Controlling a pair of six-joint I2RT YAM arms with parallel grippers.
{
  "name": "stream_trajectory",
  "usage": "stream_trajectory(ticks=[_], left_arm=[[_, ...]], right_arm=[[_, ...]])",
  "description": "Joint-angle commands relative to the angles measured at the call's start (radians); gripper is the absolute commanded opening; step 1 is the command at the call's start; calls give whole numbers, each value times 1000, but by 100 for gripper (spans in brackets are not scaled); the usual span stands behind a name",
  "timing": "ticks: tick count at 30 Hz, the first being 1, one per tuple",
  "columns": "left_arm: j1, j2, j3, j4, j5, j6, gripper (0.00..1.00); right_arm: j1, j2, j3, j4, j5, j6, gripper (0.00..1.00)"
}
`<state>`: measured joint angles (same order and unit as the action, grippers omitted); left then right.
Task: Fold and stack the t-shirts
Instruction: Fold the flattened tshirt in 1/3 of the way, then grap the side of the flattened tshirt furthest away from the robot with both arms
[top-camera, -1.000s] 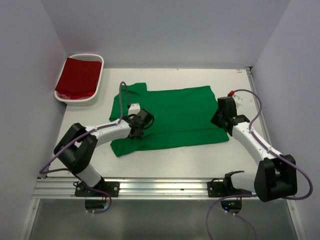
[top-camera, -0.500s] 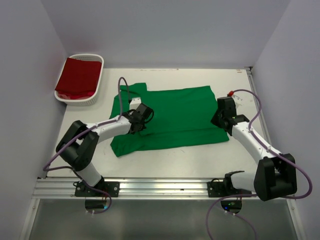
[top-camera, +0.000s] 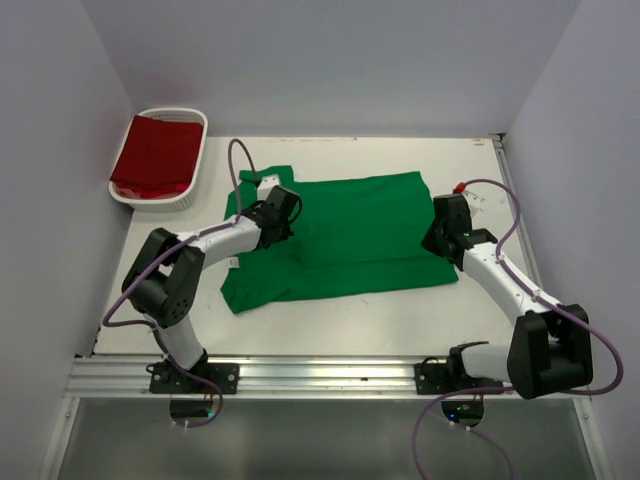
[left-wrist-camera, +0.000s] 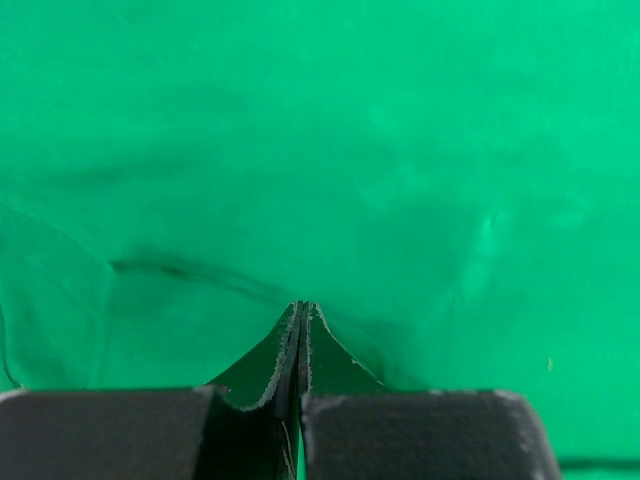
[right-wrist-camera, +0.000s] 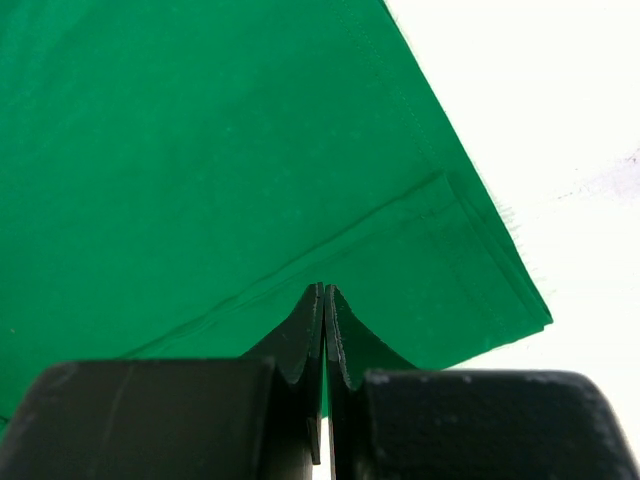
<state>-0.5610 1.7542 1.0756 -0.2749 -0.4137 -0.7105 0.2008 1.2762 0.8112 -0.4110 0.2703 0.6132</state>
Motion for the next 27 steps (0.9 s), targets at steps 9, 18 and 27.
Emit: stream_trajectory(ticks=[9, 18, 27], left_arm=[[44, -160, -5, 197, 43, 134, 0], [259, 68, 314, 42, 144, 63, 32], [415, 462, 878, -137, 288, 189, 75]], right_arm=[[0, 8, 54, 9, 23, -52, 0], [-1, 147, 252, -14, -64, -104, 41], [31, 172, 253, -15, -125, -138, 56]])
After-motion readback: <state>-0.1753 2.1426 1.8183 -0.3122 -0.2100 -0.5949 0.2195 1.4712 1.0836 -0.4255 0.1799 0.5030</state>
